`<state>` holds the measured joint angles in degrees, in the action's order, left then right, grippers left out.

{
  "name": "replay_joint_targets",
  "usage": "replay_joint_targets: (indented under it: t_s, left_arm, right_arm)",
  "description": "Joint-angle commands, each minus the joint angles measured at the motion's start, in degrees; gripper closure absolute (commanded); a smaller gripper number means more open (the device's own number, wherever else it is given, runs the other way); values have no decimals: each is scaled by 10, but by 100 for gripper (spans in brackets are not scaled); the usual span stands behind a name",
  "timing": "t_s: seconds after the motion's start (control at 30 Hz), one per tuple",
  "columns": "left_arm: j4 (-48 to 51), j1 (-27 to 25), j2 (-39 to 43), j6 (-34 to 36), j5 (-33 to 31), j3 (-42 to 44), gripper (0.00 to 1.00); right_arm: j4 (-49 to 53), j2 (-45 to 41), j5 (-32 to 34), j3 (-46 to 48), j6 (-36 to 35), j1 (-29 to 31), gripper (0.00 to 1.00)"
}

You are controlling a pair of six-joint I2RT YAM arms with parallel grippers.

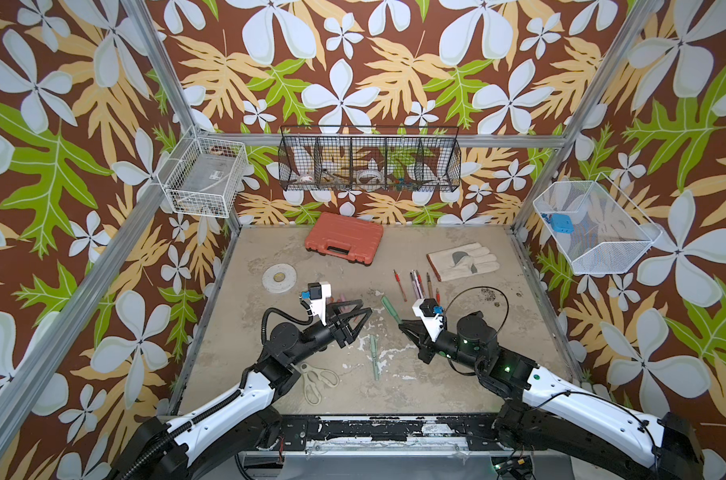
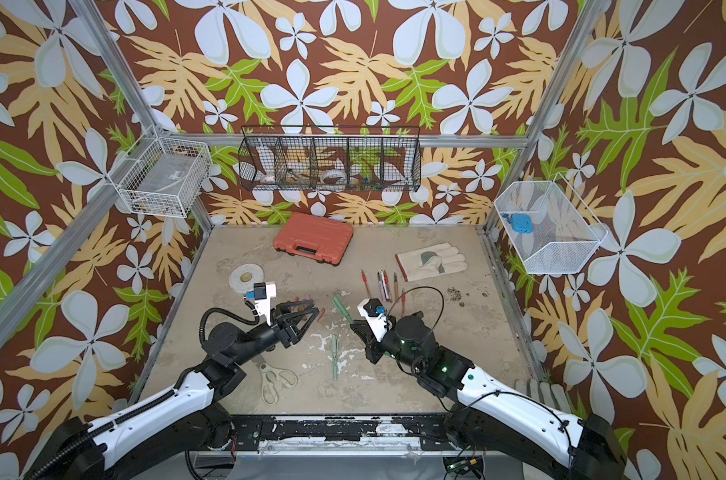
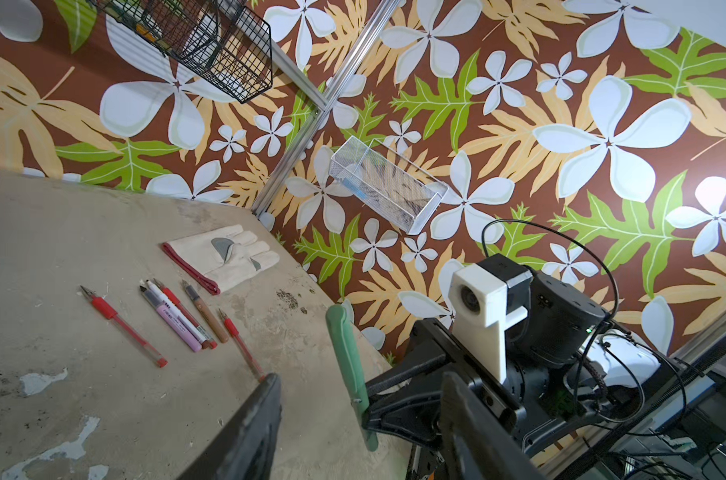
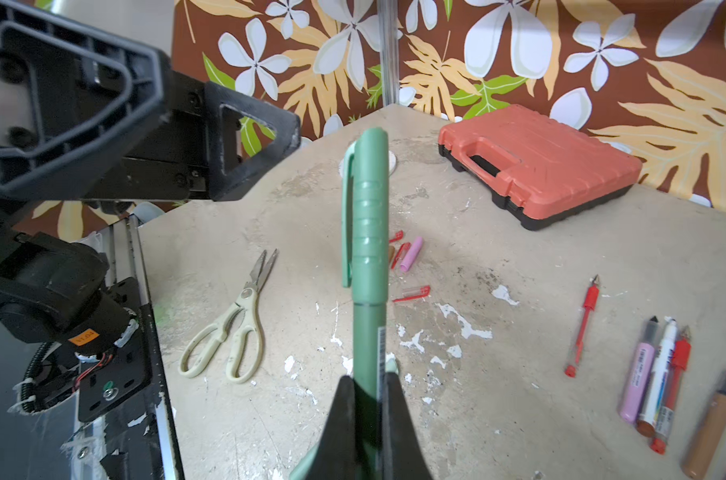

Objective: Open the pen caps
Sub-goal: 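Bring the dark green pen's cap between the open left gripper fingers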

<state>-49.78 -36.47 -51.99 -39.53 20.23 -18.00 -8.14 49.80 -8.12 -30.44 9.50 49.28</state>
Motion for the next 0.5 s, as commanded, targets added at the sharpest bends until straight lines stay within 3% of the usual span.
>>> replay_joint_targets:
  t_s: [0.0,0.17,0.47]
  left_arm:
    - [-38,0,-16,1,30,-4,38]
    - [-71,0,-48,-11,60,-5,40]
    - [-52,0,-48,-4,51,-12,41]
  right_arm:
    - [-26,-3,-25,2,-15,0,93]
    - [-38,-6,-31,9,-19,0,93]
    - [-77,23,-75,11,-25,0,93]
